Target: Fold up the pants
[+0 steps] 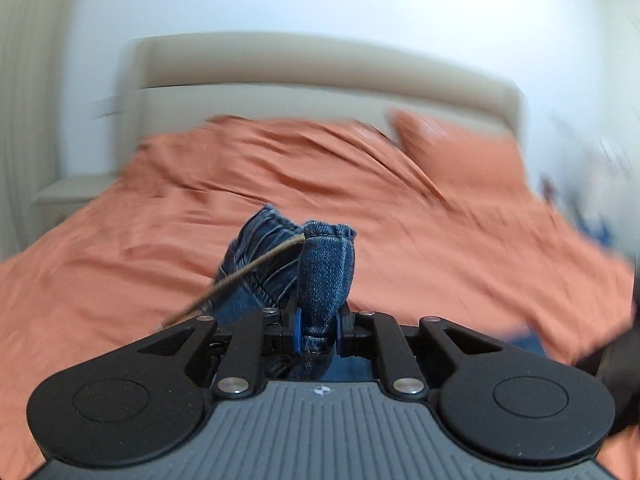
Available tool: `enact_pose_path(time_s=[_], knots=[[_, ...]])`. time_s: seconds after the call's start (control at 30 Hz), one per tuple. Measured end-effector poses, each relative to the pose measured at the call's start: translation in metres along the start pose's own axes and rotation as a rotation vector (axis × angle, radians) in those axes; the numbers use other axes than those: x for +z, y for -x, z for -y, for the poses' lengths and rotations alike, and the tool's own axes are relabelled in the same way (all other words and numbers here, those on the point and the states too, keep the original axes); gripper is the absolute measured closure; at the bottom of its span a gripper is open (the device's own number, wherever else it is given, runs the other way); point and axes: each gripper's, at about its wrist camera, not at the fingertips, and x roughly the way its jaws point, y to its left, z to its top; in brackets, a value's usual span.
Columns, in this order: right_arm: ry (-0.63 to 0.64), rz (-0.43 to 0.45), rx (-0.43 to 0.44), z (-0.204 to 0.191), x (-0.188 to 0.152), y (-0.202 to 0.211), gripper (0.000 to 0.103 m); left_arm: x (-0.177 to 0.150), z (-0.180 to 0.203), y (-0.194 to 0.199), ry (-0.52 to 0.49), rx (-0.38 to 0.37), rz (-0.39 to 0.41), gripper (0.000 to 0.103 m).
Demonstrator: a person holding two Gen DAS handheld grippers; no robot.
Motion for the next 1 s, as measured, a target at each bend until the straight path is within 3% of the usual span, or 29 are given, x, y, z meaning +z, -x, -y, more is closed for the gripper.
enact_pose_path(time_s=[0.1,0.27,0.33,0.43,0.5,0.63,0.77,0.87,1.0], knots=[[-0.107,-0.008,-0.03,0.022,-0.03,0.014,0.077,-0.02,0.046,-0.016,-0.153,-0.087,-0.116,0.087],[-0.219,-0.015,-0.029,0.043,-0.071,0.03,0.077,-0.059,0.075,-0.036,-0.271,-0.192,-0.303,0.085],[-0.237,-0.011,-0.023,0.043,-0.08,0.035,0.077,-0.063,0.067,-0.044,-0.222,-0.237,-0.383,0.081],[-0.24,-0.004,-0.007,0.038,-0.088,0.038,0.077,-0.06,0.041,-0.053,-0.051,-0.342,-0.446,0.064],[-0.235,0.002,0.008,0.033,-0.09,0.04,0.077,-0.059,0.031,-0.055,0.012,-0.393,-0.47,0.049],[-0.213,0.021,0.01,0.024,-0.09,0.049,0.072,-0.053,0.019,-0.05,0.089,-0.456,-0.45,0.041],[-0.206,0.05,0.004,0.023,-0.09,0.058,0.067,-0.039,0.003,-0.036,0.182,-0.506,-0.369,0.031],[-0.2,0.078,-0.003,0.02,-0.088,0.068,0.063,-0.03,-0.014,-0.025,0.236,-0.484,-0.289,0.03],[-0.191,0.119,0.004,0.014,-0.085,0.08,0.062,-0.025,-0.039,-0.03,0.294,-0.387,-0.239,0.03]])
